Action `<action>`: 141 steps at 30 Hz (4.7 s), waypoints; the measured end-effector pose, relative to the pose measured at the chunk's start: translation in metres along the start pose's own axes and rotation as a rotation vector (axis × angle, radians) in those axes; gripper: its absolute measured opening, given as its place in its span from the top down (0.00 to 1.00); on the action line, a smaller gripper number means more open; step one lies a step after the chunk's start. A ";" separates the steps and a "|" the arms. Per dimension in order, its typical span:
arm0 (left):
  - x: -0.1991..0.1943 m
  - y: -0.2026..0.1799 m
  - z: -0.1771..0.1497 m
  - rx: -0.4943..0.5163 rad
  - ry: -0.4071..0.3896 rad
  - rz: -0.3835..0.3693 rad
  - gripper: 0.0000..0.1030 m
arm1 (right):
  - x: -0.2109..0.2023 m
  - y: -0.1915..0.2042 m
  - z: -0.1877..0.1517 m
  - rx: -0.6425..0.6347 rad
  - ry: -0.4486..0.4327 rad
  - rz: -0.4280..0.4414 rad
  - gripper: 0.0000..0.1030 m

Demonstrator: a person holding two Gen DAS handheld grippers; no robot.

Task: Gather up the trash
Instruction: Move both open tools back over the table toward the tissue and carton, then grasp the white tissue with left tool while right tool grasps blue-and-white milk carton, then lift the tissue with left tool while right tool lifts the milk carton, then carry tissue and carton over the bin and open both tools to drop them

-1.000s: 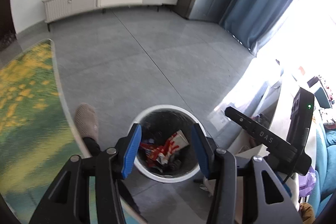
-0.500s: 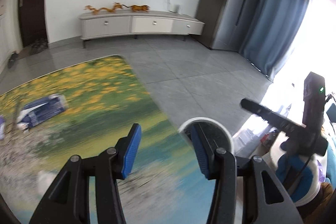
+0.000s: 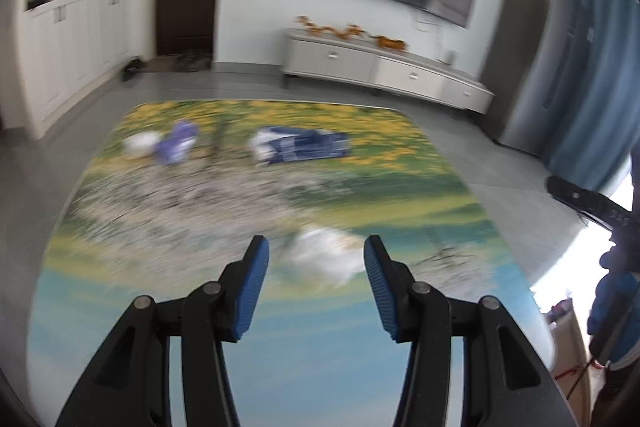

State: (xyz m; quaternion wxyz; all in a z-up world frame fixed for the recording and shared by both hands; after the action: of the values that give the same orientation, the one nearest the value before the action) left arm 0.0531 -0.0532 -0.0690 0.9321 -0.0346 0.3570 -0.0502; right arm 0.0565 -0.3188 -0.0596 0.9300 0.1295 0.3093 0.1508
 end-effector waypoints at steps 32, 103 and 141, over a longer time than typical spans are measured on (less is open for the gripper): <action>0.048 -0.006 -0.030 0.062 0.117 -0.121 0.39 | 0.053 0.051 -0.033 -0.095 0.123 0.045 0.37; 0.100 0.040 -0.016 -0.120 0.143 -0.160 0.92 | 0.267 0.124 0.012 -0.441 0.362 0.326 0.66; 0.023 -0.055 0.044 0.026 0.012 -0.263 0.95 | 0.051 0.033 0.043 -0.255 0.053 0.174 0.96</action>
State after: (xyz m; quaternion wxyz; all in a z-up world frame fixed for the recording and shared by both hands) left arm 0.0954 -0.1090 -0.0462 0.9158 -0.0689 0.3540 -0.1769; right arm 0.1149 -0.2766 -0.0422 0.9139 0.0326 0.2997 0.2720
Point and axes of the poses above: each gripper's, at about its wrist camera, not at the fingertips, and x roughly the way its jaws point, y to its left, z to its top, the point moved 9 cm from there along x, roughly the way its jaws point, and after that the axes turned 5 degrees about z, right-handed, at the moved point
